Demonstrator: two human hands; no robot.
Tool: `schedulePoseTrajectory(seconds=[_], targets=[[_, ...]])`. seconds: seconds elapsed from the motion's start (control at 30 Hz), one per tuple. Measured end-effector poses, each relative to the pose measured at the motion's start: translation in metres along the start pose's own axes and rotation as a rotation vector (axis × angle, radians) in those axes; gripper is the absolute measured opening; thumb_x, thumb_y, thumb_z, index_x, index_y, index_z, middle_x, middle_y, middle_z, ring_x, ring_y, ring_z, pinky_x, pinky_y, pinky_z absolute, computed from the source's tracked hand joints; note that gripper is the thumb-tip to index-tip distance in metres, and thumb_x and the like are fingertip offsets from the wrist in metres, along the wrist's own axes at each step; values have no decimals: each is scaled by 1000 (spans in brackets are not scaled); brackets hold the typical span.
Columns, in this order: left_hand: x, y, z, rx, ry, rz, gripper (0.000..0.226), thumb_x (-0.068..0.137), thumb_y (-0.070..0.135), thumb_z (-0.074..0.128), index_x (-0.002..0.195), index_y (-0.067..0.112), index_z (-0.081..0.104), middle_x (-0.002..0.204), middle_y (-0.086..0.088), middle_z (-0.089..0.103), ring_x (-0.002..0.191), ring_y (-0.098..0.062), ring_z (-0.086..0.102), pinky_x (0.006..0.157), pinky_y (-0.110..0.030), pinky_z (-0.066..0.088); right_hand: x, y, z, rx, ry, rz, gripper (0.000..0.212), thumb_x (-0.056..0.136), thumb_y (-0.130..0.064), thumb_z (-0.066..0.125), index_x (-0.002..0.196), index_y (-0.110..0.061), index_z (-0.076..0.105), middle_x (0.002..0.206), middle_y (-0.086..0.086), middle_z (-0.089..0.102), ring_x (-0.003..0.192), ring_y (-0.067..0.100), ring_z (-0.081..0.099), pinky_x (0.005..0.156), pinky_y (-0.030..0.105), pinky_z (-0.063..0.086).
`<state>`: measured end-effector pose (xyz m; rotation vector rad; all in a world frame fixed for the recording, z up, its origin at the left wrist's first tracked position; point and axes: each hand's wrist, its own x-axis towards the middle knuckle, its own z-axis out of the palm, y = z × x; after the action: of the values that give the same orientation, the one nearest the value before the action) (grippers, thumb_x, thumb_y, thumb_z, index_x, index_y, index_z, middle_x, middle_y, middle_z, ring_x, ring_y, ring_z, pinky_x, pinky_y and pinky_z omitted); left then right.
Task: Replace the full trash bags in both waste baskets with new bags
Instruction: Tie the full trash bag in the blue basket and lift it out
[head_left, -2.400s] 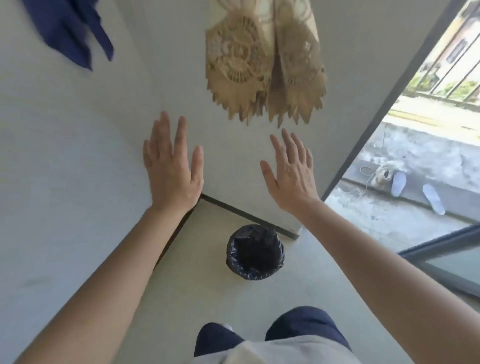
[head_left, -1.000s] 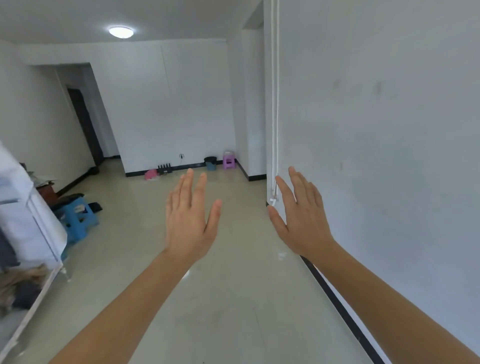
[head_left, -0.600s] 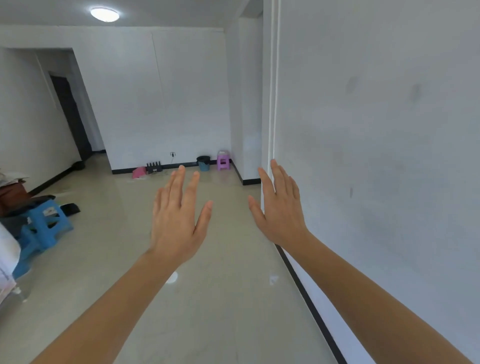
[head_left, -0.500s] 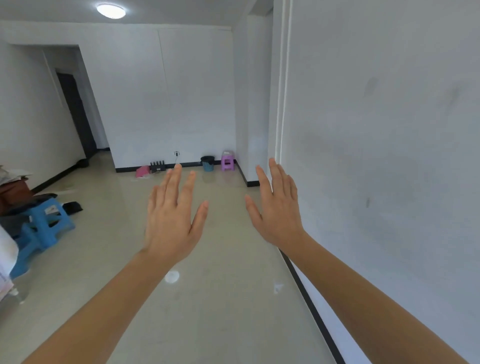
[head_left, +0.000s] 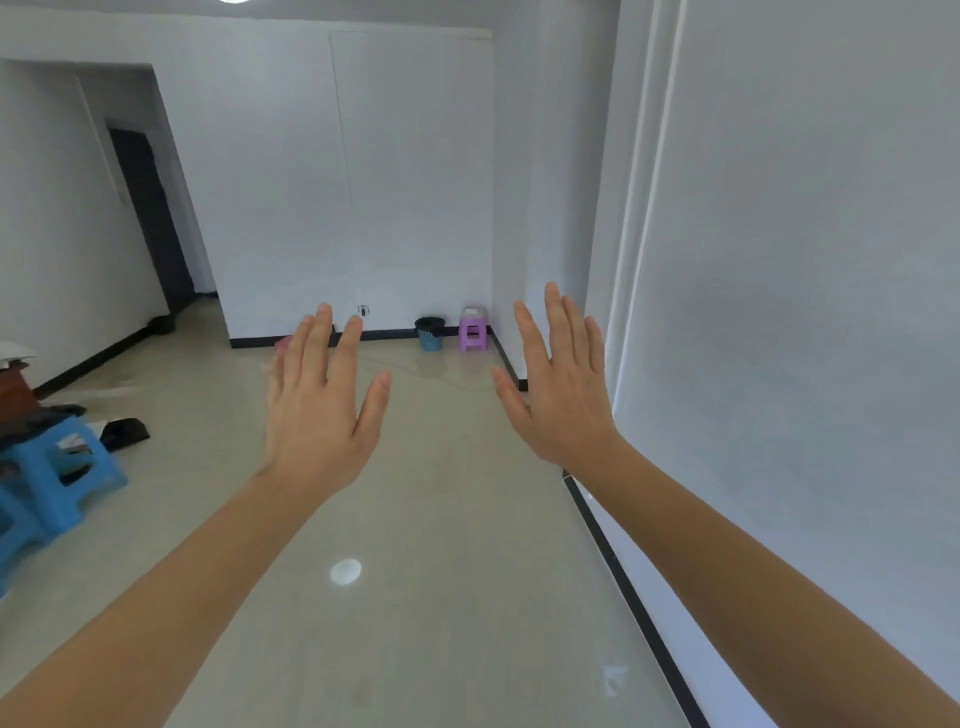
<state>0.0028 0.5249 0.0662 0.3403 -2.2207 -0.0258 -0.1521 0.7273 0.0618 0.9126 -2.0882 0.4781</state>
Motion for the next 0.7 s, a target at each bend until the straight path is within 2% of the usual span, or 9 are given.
schedulePoseTrajectory(seconds=[0.17,0.27,0.47,0.6,0.7], targets=[[71,-47,111,17,-23,59,63,99,47,31,151,12,33,160,-17,23,147,-36,23,116,-56,21,63,38,118,-16,-25,-6,67,100,-45,43,156,-11,27,164,20,12,152,38,13,121,56,16],[121,-78,190,21,-13,33,63,99,47,31,151,12,33,160,-17,23,147,-35,22,117,-55,20,109,73,198,-50,-7,-32,68,99,-45,45,155,-12,28,164,21,12,151,38,15,121,55,15],[254,-145,326,80,-79,16,66,98,51,28,150,11,34,160,-18,22,147,-36,23,117,-56,20,240,136,343,-46,-50,-5,68,101,-47,41,156,-12,24,165,20,9,152,37,12,122,54,14],[329,-207,392,126,-82,-21,65,99,50,27,151,11,32,160,-17,22,148,-35,21,118,-54,18,329,143,445,13,-103,27,69,101,-50,34,158,-14,19,166,19,5,152,37,10,122,53,12],[363,-267,449,159,-121,-29,65,99,50,25,152,13,30,161,-17,20,148,-35,19,118,-56,20,382,132,533,48,-148,-22,69,100,-50,34,158,-15,19,166,19,6,152,37,9,123,54,12]])
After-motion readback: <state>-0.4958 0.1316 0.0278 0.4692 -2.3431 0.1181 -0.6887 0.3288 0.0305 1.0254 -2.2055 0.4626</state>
